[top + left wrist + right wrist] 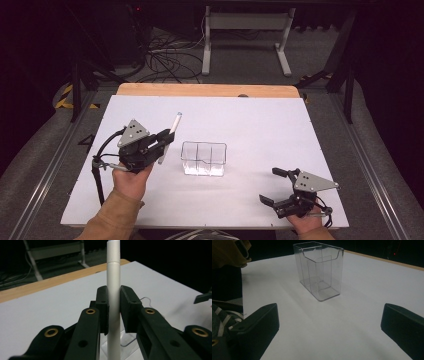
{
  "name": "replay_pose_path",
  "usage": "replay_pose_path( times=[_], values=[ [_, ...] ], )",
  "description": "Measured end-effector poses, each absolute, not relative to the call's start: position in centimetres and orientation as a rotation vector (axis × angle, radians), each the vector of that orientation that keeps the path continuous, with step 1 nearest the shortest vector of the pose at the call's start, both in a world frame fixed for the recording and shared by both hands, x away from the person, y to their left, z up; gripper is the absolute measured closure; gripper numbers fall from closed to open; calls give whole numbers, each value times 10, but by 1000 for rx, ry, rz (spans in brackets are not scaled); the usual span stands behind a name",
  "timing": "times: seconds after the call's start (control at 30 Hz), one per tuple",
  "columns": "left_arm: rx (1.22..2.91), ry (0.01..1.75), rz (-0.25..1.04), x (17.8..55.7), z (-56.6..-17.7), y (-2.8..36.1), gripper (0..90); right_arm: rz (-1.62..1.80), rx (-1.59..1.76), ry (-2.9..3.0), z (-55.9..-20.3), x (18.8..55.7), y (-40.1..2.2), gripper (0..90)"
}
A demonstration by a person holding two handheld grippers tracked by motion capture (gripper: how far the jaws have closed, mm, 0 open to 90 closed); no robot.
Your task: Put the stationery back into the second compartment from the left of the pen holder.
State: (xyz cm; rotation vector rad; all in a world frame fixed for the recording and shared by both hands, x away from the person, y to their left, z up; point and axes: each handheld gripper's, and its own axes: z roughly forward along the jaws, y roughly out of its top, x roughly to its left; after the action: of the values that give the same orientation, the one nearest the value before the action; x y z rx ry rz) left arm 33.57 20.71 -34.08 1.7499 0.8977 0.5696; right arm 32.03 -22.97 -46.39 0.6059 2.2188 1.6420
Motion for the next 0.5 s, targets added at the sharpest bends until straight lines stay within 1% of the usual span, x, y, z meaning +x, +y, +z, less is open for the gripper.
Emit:
replay_pose_path(
  times=[0.17,0.3,0.43,0.5],
  values=[
    [1752,842,511,342,-341,205,782,1642,607,2221,-464,321,-230,24],
    [1752,788,497,345,-340,201,782,1641,602,2223,-464,321,-229,24],
    [1728,737,474,346,-340,195,782,1642,602,2223,-464,321,-229,24],
    [1717,707,443,349,-340,192,782,1642,604,2223,-464,321,-229,24]
  ],
)
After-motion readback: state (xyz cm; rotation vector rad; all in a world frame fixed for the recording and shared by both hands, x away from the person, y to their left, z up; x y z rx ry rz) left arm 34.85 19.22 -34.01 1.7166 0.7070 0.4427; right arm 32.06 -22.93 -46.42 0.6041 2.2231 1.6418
